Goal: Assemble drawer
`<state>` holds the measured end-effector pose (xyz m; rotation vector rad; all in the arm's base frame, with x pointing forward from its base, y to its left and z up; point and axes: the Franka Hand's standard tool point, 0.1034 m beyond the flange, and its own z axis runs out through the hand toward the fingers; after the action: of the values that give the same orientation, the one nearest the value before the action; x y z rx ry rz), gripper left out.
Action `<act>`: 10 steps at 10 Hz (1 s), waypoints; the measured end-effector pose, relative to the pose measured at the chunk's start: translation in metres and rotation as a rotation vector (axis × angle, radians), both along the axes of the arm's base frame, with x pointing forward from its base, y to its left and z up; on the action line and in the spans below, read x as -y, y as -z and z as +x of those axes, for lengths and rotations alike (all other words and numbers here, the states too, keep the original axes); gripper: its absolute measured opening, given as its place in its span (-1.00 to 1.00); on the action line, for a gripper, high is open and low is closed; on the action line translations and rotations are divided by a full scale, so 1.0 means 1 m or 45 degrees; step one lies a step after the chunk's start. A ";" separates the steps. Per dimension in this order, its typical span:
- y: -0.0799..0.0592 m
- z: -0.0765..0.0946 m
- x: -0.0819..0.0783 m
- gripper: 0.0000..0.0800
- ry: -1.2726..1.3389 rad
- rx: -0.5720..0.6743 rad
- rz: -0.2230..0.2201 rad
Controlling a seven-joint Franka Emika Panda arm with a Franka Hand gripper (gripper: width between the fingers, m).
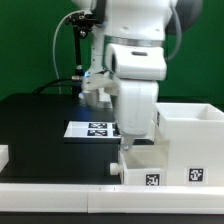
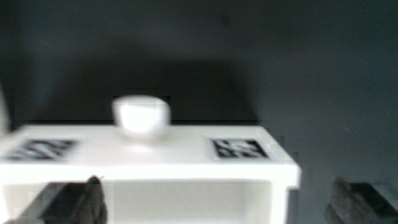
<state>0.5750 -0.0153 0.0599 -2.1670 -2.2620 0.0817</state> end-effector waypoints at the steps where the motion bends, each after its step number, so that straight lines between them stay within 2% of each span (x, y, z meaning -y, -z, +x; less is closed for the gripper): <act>1: 0.000 0.007 0.019 0.60 0.015 -0.005 0.058; 2: 0.005 0.011 0.032 0.60 0.011 -0.017 0.097; 3: 0.011 0.012 0.047 0.62 0.017 -0.020 0.164; 4: 0.016 0.009 0.056 0.62 0.048 -0.027 0.207; 5: 0.022 0.003 0.057 0.62 0.060 -0.036 0.222; 9: 0.043 -0.024 0.025 0.62 0.096 -0.024 0.229; 10: 0.044 -0.026 0.016 0.62 0.127 -0.019 0.231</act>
Offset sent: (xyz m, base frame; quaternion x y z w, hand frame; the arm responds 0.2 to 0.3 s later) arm 0.0048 -0.0057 -0.0154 0.0070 0.2202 0.0071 0.9754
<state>0.5492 -0.0310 0.0154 -2.1714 -2.0600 -0.1030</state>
